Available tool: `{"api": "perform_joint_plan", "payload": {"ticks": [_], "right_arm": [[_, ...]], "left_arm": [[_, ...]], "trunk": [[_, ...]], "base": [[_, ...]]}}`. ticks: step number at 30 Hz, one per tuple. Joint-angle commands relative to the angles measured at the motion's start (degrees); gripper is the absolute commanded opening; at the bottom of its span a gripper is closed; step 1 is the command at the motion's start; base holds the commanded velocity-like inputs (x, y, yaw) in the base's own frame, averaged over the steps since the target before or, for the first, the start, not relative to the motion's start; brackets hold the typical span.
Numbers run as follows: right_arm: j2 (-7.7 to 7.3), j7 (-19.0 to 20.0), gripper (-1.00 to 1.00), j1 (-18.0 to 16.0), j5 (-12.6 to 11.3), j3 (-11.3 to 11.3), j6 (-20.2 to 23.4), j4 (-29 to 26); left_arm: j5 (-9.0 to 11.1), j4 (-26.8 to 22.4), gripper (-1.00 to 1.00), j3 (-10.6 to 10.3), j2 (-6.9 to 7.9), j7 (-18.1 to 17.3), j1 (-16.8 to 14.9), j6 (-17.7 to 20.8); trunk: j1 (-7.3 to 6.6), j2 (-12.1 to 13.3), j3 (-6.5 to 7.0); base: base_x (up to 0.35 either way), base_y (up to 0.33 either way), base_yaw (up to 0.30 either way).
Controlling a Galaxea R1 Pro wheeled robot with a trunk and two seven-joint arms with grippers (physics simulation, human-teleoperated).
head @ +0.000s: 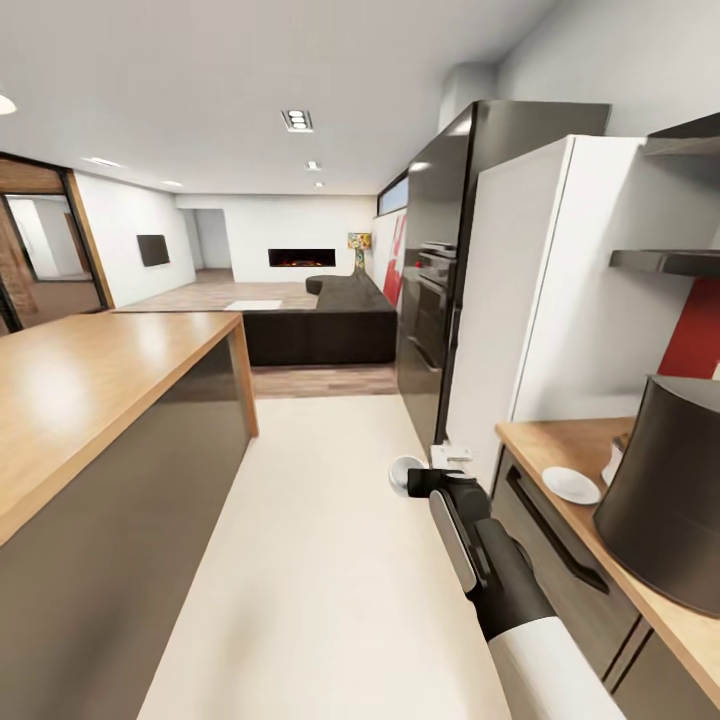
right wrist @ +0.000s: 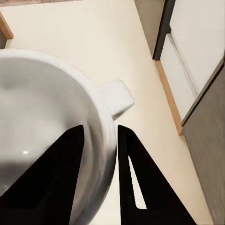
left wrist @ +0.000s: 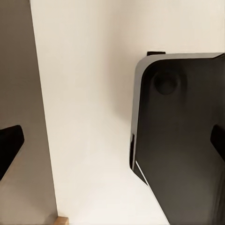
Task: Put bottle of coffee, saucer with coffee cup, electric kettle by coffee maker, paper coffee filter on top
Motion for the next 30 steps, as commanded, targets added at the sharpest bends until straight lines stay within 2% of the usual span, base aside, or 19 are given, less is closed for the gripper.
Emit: {"api": "perform_joint_plan", "payload": {"ticks": [1,25,30], "right_arm": [[0.0,-0.5,-1.0,0.0,-0.6,0.1,0.1,0.0],[0.0,-0.7,-1.0,0.0,-0.6,0.0,0.1,-0.1],[0.0,-0.6,-1.0,0.0,-0.6,0.0,0.1,-0.1]], "left_arm": [[-0.4,-0.1,1.0,0.4,-0.05,0.0,0.0,-0.1],[-0.3,-0.1,1.0,0.4,-0.09,0.0,0.0,-0.1],[-0.4,-0.1,1.0,0.4,-0.09,0.0,0.0,-0.1]], "trunk": [[0.05,0.0,0.0],[0.05,0.0,0.0],[0.05,0.0,0.0]], "base": [[0.337,0.09,0.0],[0.336,0.089,-0.001],[0.337,0.089,-0.215]]}}
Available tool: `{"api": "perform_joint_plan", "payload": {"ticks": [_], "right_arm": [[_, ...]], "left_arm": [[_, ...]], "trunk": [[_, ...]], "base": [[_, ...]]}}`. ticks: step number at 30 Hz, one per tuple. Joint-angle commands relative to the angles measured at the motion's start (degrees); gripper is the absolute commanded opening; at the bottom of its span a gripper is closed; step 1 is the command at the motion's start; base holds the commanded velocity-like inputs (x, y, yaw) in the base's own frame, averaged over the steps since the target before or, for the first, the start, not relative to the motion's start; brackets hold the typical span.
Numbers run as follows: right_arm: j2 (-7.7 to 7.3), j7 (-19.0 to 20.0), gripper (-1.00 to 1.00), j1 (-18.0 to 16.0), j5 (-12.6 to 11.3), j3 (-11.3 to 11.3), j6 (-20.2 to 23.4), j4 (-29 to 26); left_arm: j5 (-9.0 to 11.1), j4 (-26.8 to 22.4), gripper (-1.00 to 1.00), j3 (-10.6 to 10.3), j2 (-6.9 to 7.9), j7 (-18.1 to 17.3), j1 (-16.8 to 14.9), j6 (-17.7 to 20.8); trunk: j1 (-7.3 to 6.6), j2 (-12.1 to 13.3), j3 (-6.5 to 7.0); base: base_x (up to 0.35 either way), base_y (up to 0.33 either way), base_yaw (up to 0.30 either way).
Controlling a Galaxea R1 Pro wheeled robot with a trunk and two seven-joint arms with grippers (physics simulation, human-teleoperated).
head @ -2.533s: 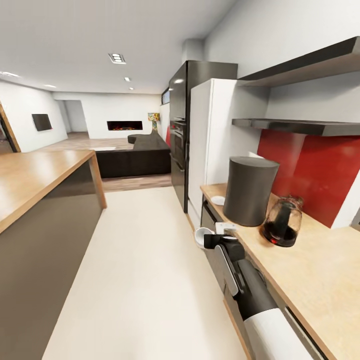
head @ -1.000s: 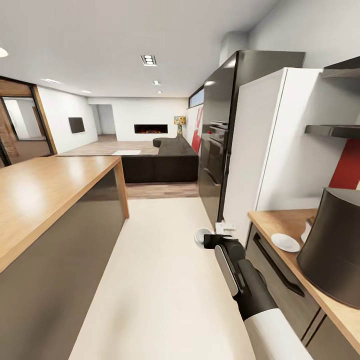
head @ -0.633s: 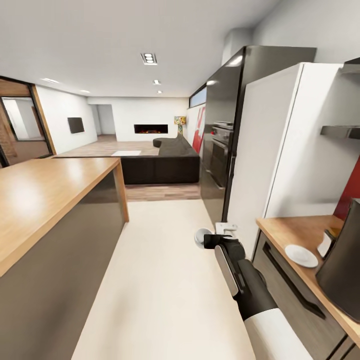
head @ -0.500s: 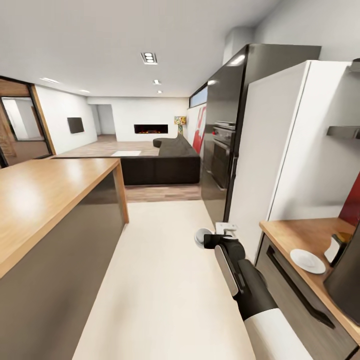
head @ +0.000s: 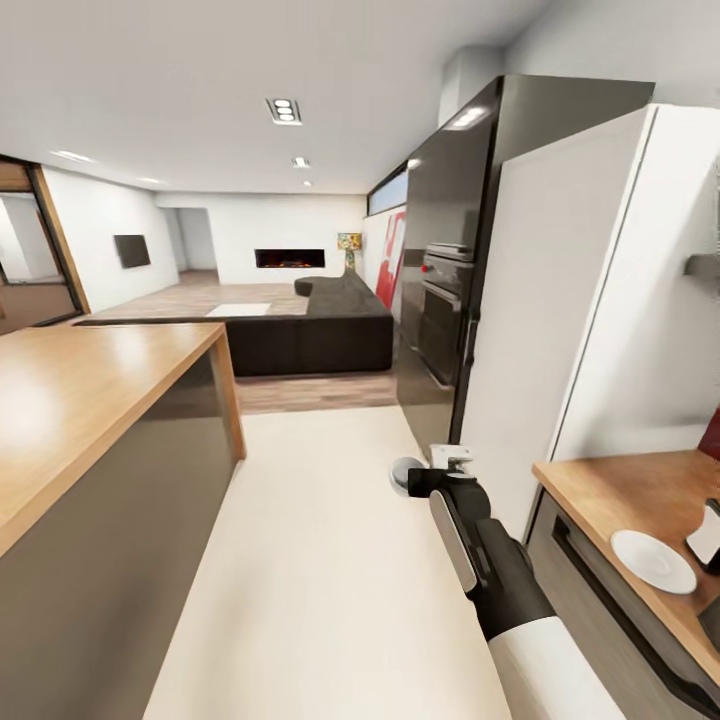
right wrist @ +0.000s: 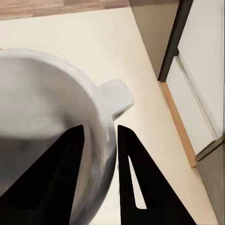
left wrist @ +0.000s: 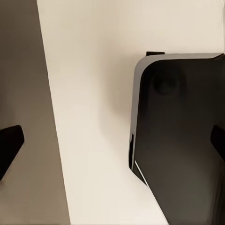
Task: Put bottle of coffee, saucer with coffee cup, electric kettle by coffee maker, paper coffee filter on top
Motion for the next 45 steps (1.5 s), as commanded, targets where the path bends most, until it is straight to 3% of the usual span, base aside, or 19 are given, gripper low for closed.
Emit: {"api": "perform_joint_plan", "payload": {"ticks": [1,10,22,45], "right_arm": [[0.0,-0.5,-1.0,0.0,-0.6,0.1,0.1,0.0],[0.0,-0.5,-1.0,0.0,-0.6,0.1,0.1,0.0],[0.0,-0.5,-1.0,0.0,-0.6,0.0,0.1,0.0],[0.0,-0.5,-1.0,0.0,-0.6,0.0,0.1,0.0]], "left_arm": [[-0.4,-0.1,1.0,0.4,-0.02,0.0,0.1,-0.1],[-0.3,-0.1,1.0,0.4,-0.02,0.0,0.0,-0.1],[-0.4,-0.1,1.0,0.4,-0.2,0.0,0.0,-0.1],[-0.4,-0.1,1.0,0.4,-0.34,0.0,0.1,-0.1]], "trunk": [[0.05,0.0,0.0],[0.05,0.0,0.0],[0.05,0.0,0.0],[0.05,0.0,0.0]], "base": [[0.337,0.098,-0.256],[0.334,0.122,-0.248],[0.329,0.134,-0.047],[0.293,0.202,-0.259]]}}
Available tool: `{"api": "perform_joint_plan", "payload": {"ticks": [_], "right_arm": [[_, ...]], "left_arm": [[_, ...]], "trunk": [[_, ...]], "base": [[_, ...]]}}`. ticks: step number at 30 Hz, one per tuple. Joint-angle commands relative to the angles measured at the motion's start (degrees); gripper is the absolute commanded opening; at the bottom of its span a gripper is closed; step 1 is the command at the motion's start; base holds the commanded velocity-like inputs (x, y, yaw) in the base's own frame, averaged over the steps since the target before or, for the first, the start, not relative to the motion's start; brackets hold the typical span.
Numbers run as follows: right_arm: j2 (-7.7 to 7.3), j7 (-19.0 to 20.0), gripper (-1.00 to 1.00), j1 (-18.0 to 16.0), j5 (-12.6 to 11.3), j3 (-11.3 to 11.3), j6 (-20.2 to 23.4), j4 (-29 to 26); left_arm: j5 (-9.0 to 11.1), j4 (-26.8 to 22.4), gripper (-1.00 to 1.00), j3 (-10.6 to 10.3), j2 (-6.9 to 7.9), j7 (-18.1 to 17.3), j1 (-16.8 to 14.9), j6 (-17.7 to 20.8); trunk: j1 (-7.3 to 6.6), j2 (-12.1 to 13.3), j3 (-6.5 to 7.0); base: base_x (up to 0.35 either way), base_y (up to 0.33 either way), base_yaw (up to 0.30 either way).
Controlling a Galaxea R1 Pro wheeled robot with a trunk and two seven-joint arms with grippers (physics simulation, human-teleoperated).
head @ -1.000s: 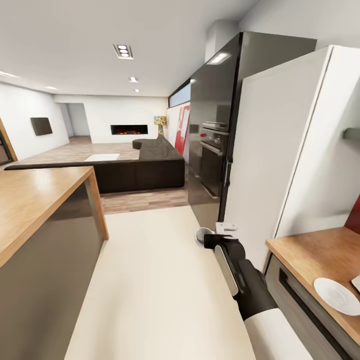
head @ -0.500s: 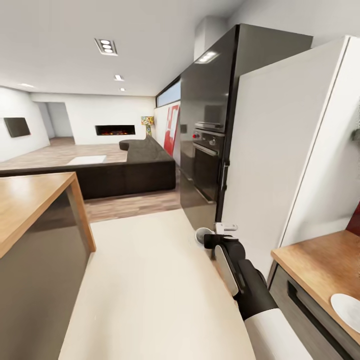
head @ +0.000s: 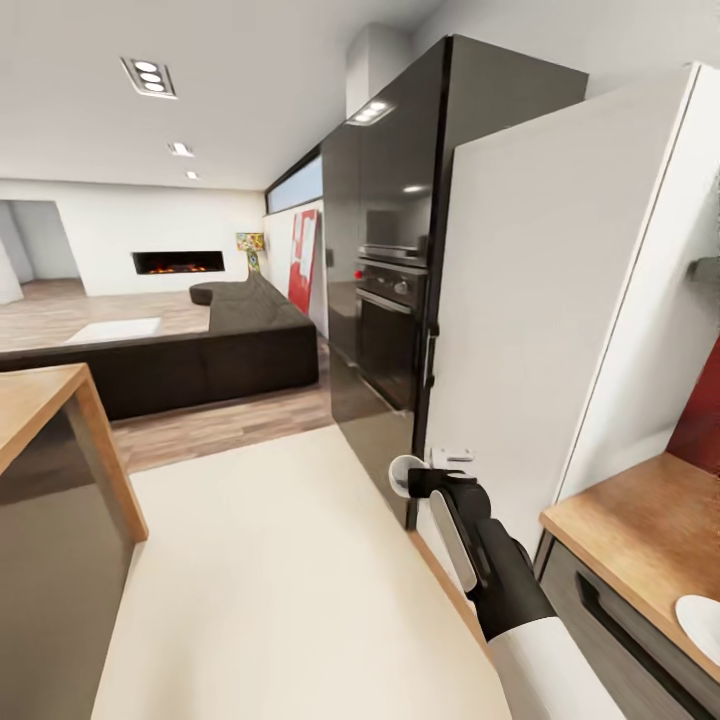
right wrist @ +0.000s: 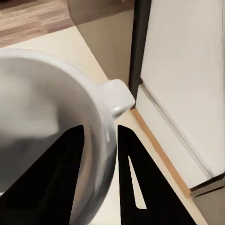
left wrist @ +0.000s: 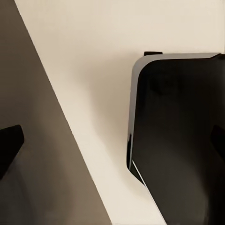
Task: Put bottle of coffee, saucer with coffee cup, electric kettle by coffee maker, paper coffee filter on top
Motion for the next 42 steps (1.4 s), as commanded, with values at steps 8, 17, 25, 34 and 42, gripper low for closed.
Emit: {"api": "perform_joint_plan", "payload": {"ticks": [8,17,25,34,42], "right_arm": [[0.01,-0.5,-1.0,-0.1,-0.6,0.1,0.1,0.0],[0.01,-0.5,-1.0,0.0,-0.6,0.1,0.1,0.0],[0.01,-0.5,-1.0,0.0,-0.6,0.0,0.1,0.0],[0.01,-0.5,-1.0,0.0,-0.6,0.1,0.1,0.0],[0.01,-0.5,-1.0,0.0,-0.6,0.0,0.1,0.0]], "left_arm": [[-0.4,-0.1,1.0,0.5,-0.06,0.0,0.1,-0.1],[-0.4,-0.1,1.0,0.5,-0.06,0.0,0.1,-0.2],[-0.4,-0.1,1.0,0.5,-0.08,0.0,0.0,-0.2],[-0.4,-0.1,1.0,0.5,-0.07,0.0,0.1,-0.2],[-0.4,-0.1,1.0,0.5,-0.06,0.0,0.1,-0.2]], "trunk": [[0.05,0.0,0.0],[0.05,0.0,0.0],[0.05,0.0,0.0],[0.05,0.0,0.0],[0.05,0.0,0.0]], "base": [[0.248,0.213,-0.266],[0.09,0.057,-0.266],[0.004,0.002,-0.266],[0.0,0.0,-0.266],[0.0,0.0,-0.266]]}}
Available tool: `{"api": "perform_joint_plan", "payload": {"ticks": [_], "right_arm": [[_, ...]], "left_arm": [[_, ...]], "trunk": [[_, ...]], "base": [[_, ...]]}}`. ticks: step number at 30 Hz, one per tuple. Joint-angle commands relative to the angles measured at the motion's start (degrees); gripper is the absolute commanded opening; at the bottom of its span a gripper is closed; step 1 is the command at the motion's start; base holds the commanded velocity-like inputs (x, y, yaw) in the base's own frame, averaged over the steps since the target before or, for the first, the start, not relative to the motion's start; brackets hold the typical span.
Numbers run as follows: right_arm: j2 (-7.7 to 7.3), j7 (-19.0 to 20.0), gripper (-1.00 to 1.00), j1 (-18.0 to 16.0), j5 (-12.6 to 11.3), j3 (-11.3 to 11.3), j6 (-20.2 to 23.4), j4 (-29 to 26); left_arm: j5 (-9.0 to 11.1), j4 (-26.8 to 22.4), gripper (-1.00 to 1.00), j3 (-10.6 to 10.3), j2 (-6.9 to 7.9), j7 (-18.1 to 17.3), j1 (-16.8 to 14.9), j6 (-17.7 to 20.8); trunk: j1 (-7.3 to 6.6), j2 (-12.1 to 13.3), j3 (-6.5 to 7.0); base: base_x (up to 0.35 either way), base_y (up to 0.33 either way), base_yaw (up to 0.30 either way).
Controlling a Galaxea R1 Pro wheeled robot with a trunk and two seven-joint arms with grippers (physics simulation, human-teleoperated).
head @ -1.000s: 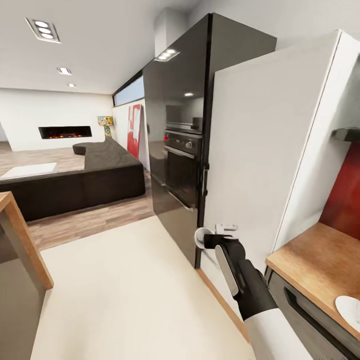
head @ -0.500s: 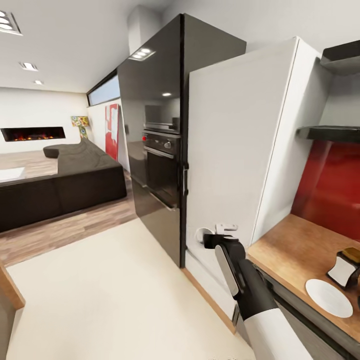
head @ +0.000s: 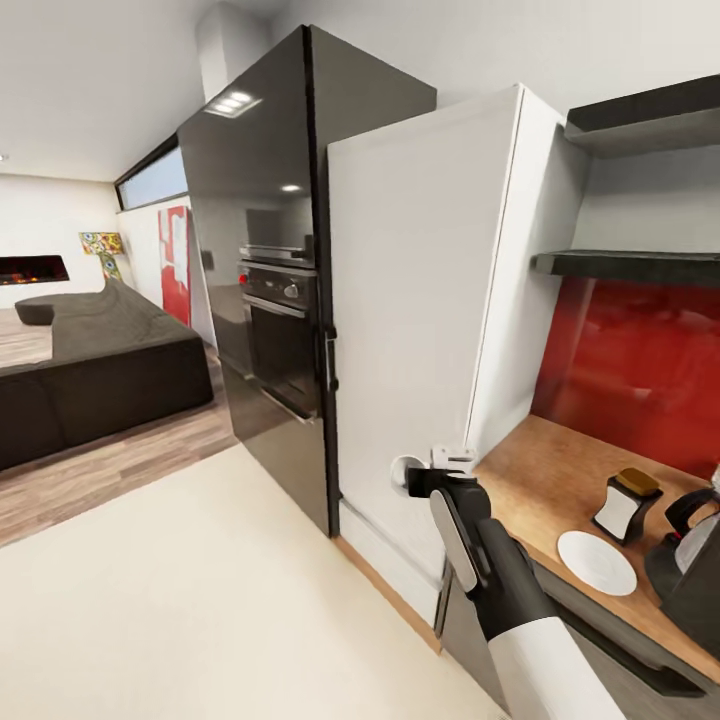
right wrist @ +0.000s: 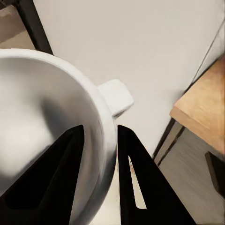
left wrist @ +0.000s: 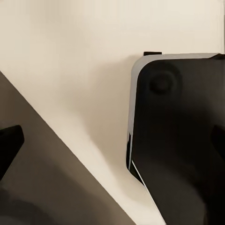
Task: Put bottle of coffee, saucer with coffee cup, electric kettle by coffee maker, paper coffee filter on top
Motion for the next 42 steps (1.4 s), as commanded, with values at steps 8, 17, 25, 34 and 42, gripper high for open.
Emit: {"api": "perform_joint_plan", "payload": {"ticks": [8,17,25,34,42], "right_arm": [[0.0,-0.5,-1.0,0.0,-0.6,0.1,0.1,0.0],[0.0,-0.5,-1.0,0.0,-0.6,0.1,0.1,0.0],[0.0,-0.5,-1.0,-0.1,-0.6,0.1,0.1,0.0],[0.0,-0.5,-1.0,0.0,-0.6,0.1,0.1,0.0],[0.0,-0.5,-1.0,0.0,-0.6,0.2,0.1,0.0]], "left_arm": [[-0.4,-0.1,1.0,0.4,0.05,0.0,0.0,-0.1],[-0.4,0.0,1.0,0.4,0.14,0.0,0.1,-0.1],[-0.4,0.0,1.0,0.4,0.1,0.0,0.1,-0.1],[-0.4,0.1,1.0,0.3,0.15,0.0,0.1,-0.1],[-0.4,0.1,1.0,0.4,0.4,0.0,0.1,-0.1]], "trunk": [[0.02,0.0,-0.01],[0.02,0.0,-0.01],[0.02,0.0,-0.01],[0.02,0.0,-0.01],[0.02,0.0,-0.01]], "base": [[0.0,0.0,-0.266],[0.0,0.0,-0.266],[0.0,0.0,-0.265],[0.0,0.0,-0.142],[0.0,0.0,-0.005]]}}
